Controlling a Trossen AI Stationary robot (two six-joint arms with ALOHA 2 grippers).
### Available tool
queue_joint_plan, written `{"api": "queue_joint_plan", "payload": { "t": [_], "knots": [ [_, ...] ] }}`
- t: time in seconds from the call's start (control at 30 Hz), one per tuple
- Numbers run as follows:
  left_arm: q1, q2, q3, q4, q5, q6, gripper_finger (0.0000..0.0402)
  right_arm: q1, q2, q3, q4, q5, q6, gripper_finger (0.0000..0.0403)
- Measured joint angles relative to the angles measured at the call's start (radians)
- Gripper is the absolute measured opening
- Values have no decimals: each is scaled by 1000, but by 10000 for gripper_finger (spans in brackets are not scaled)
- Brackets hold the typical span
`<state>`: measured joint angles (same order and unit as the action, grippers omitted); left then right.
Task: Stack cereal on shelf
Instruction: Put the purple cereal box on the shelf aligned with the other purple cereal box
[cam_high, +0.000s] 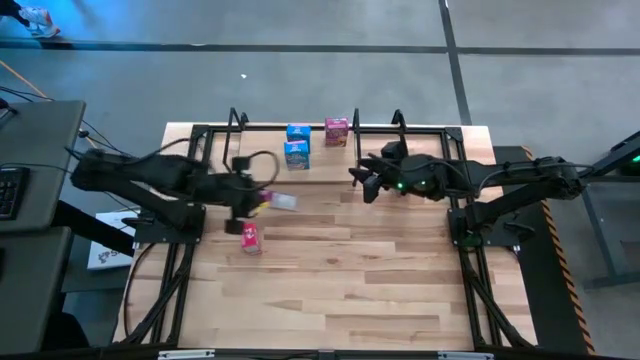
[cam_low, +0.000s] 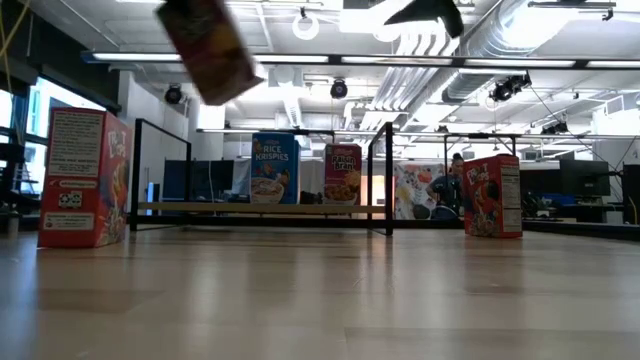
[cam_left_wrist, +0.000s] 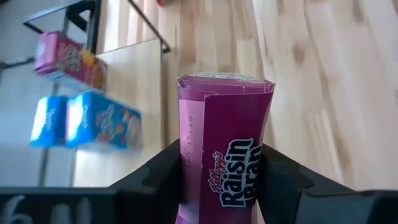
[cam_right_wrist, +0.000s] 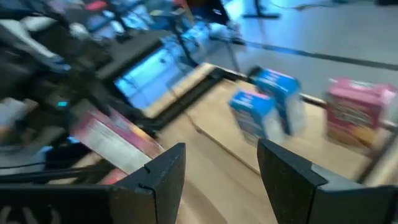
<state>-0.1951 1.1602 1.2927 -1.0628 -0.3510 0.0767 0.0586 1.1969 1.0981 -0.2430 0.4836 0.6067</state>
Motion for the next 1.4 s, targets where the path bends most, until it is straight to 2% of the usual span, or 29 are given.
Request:
{"api": "queue_joint_plan", "payload": {
  "t": [0.1, 0.3, 0.4, 0.57, 0.73, 0.87, 0.97, 1.1, 1.27, 1.4],
  "knots": [
    [29, 103, 57, 63, 12, -27, 156, 0, 0, 0, 66, -72, -45, 190],
    [77, 260, 144, 198, 33, -80, 156, 0, 0, 0, 133, -330, -146, 190],
    [99, 312, 178, 227, 84, -115, 156, 1, 0, 0, 135, -369, -167, 190],
    [124, 340, 192, 257, 88, -215, 156, -14, 0, 0, 100, -430, -205, 202],
    [144, 339, 193, 282, 123, -276, 156, -51, 0, 0, 9, -553, -269, 249],
    [145, 339, 193, 325, 166, -277, 156, -74, 17, 0, -31, -571, -353, 290],
    [141, 353, 195, 362, 167, -254, 156, -81, 48, 0, -23, -628, -428, 306],
    [141, 372, 195, 388, 173, -257, 156, -79, 89, 0, -31, -634, -535, 309],
    [135, 397, 196, 413, 192, -257, 156, -87, 110, 0, -33, -567, -556, 310],
    [126, 404, 194, 427, 193, -250, 156, -87, 116, 0, -60, -559, -563, 310]
  ]
}}
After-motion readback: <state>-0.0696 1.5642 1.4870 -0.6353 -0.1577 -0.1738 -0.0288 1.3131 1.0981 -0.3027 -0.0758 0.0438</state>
